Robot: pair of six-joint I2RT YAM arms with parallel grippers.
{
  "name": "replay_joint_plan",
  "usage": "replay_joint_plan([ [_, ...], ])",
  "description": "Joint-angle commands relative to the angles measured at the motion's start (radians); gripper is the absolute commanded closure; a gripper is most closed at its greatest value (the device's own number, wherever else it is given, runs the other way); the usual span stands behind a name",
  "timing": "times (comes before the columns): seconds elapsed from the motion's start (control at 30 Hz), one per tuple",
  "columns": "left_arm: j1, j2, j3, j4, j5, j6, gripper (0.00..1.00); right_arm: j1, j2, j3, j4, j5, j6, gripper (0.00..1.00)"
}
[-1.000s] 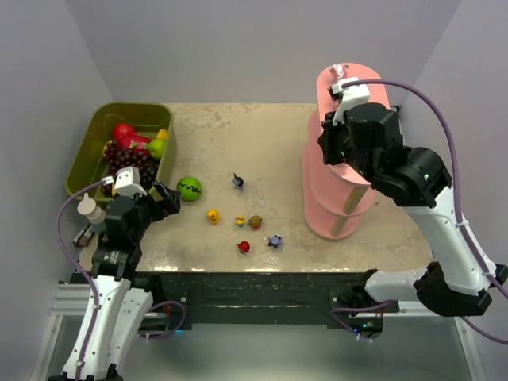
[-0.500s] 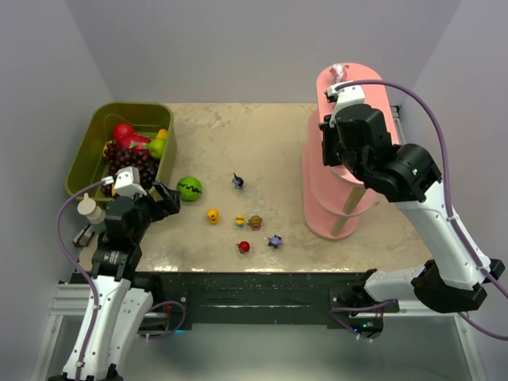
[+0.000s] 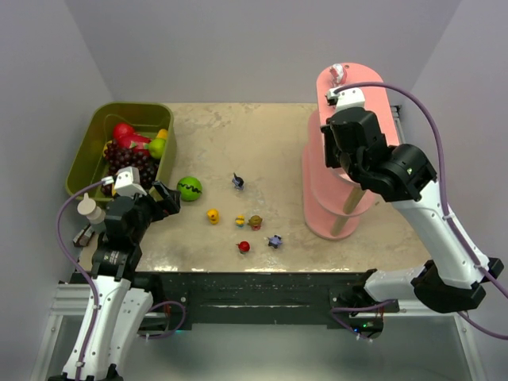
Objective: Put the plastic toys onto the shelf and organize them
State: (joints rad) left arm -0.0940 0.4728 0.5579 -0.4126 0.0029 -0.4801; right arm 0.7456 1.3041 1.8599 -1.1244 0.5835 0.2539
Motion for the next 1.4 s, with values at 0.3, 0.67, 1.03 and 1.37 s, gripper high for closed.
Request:
replay_joint_plan([
  [0.3, -0.004, -0.008, 0.016, 0.018, -0.001, -0.011, 0.0, 0.0, -0.002, -0.019, 0.026, 0.072, 0.015, 1.0],
  [0.67, -0.004, -0.02, 0.017, 0.015, -0.029, -0.011, 0.0, 0.0, 0.026, 0.01, 0.089, 0.035, -0.016, 1.0],
  [1.03, -0.006, -0.02, 0.019, 0.012, -0.035, -0.011, 0.0, 0.0, -0.108, 0.062, 0.204, -0.108, -0.079, 0.54],
  [1.37, -0.004, -0.017, 0.02, 0.014, -0.032, -0.011, 0.0, -0.002, -0.16, 0.099, 0.134, -0.013, -0.093, 0.35],
])
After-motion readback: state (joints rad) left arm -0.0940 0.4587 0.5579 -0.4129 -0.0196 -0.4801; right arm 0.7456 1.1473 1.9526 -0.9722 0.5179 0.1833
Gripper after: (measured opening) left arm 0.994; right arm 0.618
